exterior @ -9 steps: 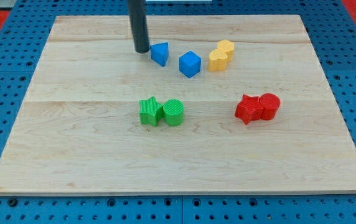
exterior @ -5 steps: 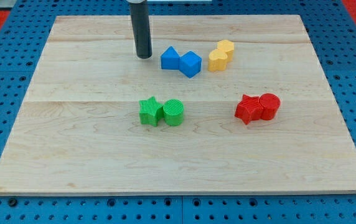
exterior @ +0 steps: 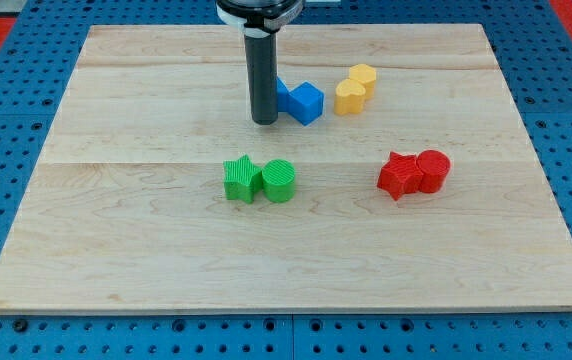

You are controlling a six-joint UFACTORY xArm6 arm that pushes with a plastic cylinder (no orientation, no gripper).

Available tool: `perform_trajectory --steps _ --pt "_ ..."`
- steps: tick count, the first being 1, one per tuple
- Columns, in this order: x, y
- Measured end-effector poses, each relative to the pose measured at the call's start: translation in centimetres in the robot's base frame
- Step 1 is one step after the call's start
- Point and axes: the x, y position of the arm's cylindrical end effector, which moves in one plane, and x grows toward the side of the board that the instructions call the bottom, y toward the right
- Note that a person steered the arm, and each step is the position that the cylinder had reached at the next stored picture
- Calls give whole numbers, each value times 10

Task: Move the blue triangle up and right a bit

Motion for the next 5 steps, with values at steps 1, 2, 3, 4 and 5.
perform_trajectory --steps 1,2,3,4,5 --pt "-4 -12" --pt "-16 -13" --pt "-23 -13" --pt "-23 -14" --pt "-23 -19"
